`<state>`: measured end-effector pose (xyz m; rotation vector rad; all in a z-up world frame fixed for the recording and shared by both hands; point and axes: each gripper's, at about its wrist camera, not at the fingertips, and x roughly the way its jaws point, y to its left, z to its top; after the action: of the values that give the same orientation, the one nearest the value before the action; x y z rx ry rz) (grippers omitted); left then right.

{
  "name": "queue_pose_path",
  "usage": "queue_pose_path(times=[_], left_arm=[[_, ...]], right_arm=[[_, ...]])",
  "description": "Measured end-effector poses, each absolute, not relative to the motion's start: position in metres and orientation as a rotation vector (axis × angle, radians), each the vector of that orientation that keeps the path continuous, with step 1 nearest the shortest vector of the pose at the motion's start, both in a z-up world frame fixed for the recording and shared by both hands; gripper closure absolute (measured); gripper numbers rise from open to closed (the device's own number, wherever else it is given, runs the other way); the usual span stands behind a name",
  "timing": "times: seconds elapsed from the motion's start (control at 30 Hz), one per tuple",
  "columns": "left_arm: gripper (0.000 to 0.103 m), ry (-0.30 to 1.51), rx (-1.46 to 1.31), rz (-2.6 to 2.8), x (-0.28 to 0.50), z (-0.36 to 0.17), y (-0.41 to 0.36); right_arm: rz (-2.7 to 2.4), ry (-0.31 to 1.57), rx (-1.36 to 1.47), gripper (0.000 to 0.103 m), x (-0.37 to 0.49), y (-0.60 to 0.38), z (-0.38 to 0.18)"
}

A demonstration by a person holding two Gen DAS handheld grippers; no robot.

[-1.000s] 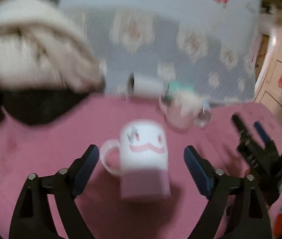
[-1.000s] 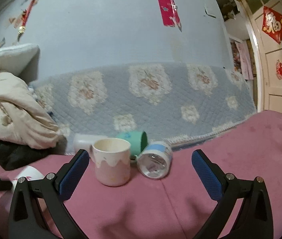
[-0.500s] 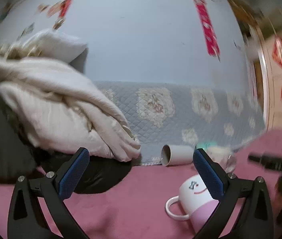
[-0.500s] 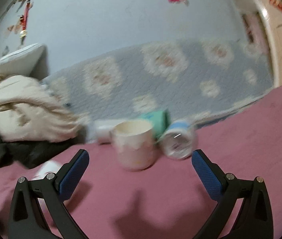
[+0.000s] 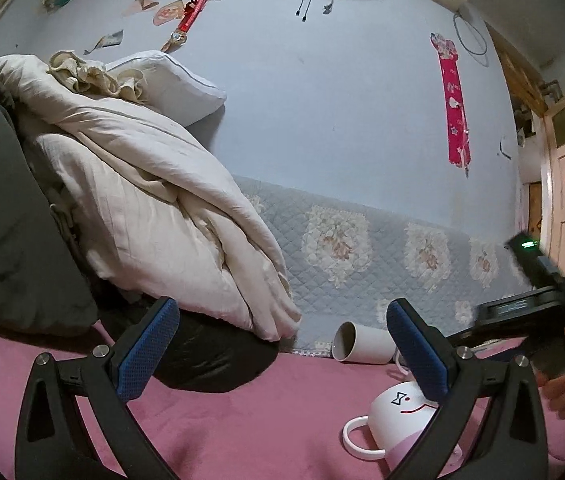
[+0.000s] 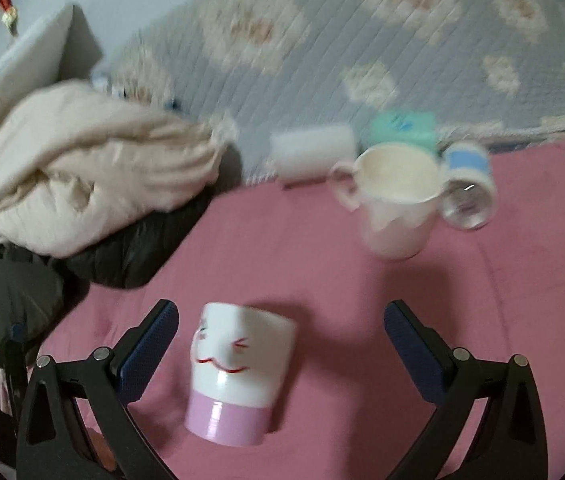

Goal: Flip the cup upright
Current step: 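Lower the right gripper onto the upright face mug and grasp its rim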

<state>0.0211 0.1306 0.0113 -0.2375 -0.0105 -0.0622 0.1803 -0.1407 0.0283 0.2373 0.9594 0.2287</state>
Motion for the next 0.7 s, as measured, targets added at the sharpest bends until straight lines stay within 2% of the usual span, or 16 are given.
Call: queue_pose_path(times=[0.17, 0.23, 0.37, 0.5, 0.53, 0.63, 0.7], left_arm=[[0.000, -0.008, -0.281, -0.068, 0.020, 0.008, 0.139], [0.000, -0.005, -0.300, -0.067, 0.020, 0.006, 0.143], [0.000, 0.002, -0.303, -0.073, 0.021, 0.005, 0.143], [0.000, -0.011, -0.272, -0.071, 0.018, 0.007, 0.136], [0.000, -0.014, -0.264, -0.072, 0.017, 0.007, 0.135], [0.000, -0.014, -0.250, -0.078, 0.017, 0.007, 0.132], [0.000, -0.011, -0.255, -0.077, 0.018, 0.007, 0.133]], right_arm=[[0.225, 1.127, 0.197, 0.002, 0.205, -0.108, -0.007], [0.209, 1.152, 0.203, 0.008, 0.207, -0.105, -0.016], [0.219, 1.186, 0.264, 0.008, 0.208, -0.109, -0.029], [0.239, 1.181, 0.285, 0.009, 0.211, -0.109, -0.034], [0.249, 1.185, 0.286, 0.020, 0.214, -0.108, -0.036], [0.270, 1.149, 0.278, 0.020, 0.210, -0.109, -0.031], [0.296, 1.055, 0.241, 0.021, 0.201, -0.109, -0.016]])
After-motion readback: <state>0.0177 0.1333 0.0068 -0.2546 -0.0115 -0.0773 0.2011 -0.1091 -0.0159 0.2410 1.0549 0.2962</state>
